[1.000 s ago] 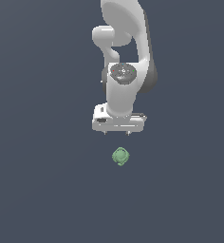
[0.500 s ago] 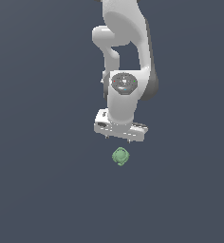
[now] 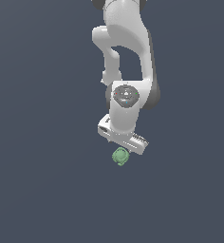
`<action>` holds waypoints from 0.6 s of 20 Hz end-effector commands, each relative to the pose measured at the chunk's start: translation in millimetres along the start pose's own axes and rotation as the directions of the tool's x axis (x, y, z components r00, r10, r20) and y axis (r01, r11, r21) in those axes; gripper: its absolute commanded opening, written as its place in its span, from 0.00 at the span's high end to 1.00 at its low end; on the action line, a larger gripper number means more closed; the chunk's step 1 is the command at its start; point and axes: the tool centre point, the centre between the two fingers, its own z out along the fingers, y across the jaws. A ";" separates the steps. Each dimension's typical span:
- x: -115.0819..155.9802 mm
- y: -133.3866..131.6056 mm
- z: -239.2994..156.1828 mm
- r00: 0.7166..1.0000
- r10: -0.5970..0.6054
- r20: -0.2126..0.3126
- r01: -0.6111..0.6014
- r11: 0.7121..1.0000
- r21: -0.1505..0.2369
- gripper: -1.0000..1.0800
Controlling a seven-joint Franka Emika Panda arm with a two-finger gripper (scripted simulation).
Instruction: Pick up the object and move it to a goal position.
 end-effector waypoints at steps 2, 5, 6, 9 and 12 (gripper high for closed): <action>4.2 -5.4 7.9 0.996 0.087 -0.001 -0.087 0.996 0.004 0.04; 6.8 -9.0 13.4 0.990 0.144 -0.002 -0.144 0.990 0.006 0.04; 7.5 -10.0 14.9 0.987 0.160 -0.002 -0.160 0.987 0.007 0.04; 9.3 -12.6 18.8 0.980 0.200 -0.003 -0.200 0.980 0.008 0.04; 10.5 -14.3 21.5 0.974 0.227 -0.003 -0.227 0.974 0.010 0.04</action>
